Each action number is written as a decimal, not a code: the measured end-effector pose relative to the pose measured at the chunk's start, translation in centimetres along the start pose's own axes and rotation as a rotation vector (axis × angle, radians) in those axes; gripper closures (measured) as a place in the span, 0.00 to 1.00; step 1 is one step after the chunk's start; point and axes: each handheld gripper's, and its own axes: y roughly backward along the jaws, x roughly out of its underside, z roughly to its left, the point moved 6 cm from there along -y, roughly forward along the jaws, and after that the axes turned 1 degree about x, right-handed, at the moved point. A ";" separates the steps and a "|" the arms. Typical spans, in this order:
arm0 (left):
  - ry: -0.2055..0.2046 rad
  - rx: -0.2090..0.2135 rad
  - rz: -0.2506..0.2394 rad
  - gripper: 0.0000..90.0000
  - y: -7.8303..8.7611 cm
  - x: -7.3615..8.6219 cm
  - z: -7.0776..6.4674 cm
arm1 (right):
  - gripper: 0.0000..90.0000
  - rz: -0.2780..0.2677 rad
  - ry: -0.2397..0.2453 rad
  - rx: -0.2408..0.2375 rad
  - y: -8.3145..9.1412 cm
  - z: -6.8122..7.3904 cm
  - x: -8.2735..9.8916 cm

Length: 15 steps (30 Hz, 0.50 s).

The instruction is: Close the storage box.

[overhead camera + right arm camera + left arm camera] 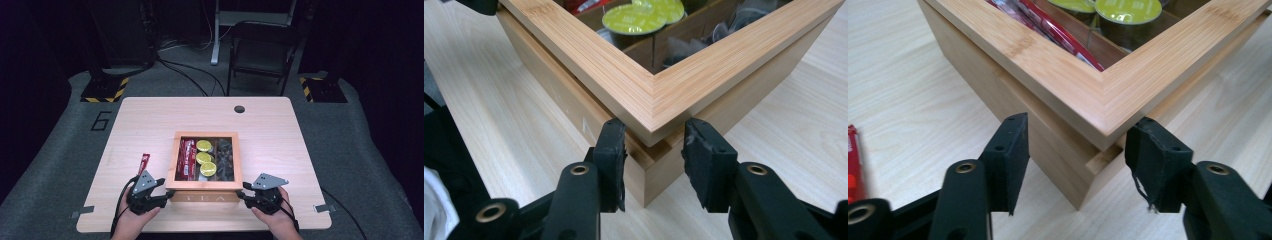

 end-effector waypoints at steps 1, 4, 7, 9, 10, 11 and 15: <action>0.003 0.019 0.007 0.44 -0.1 0.0 -0.2 | 0.67 0.003 -0.002 0.000 -0.1 0.0 0.0; -0.002 0.024 0.022 0.41 -0.1 0.2 -0.2 | 0.66 0.022 0.001 -0.012 -0.2 0.0 0.2; 0.020 0.032 0.016 0.37 -0.2 0.2 -0.2 | 0.65 0.036 0.000 -0.015 -0.4 0.0 0.4; 0.030 0.035 0.005 0.35 0.0 0.1 -0.1 | 0.61 0.055 0.010 -0.012 -0.5 0.0 0.6; 0.037 0.030 -0.001 0.35 0.1 0.0 0.0 | 0.58 0.051 0.010 -0.008 -0.5 0.0 0.6; 0.036 0.032 -0.002 0.35 0.2 -0.1 0.1 | 0.57 0.025 0.006 -0.010 -0.3 0.0 0.3; 0.048 0.021 -0.022 0.34 0.5 -0.4 0.4 | 0.51 -0.045 -0.010 -0.004 0.5 -0.3 -0.5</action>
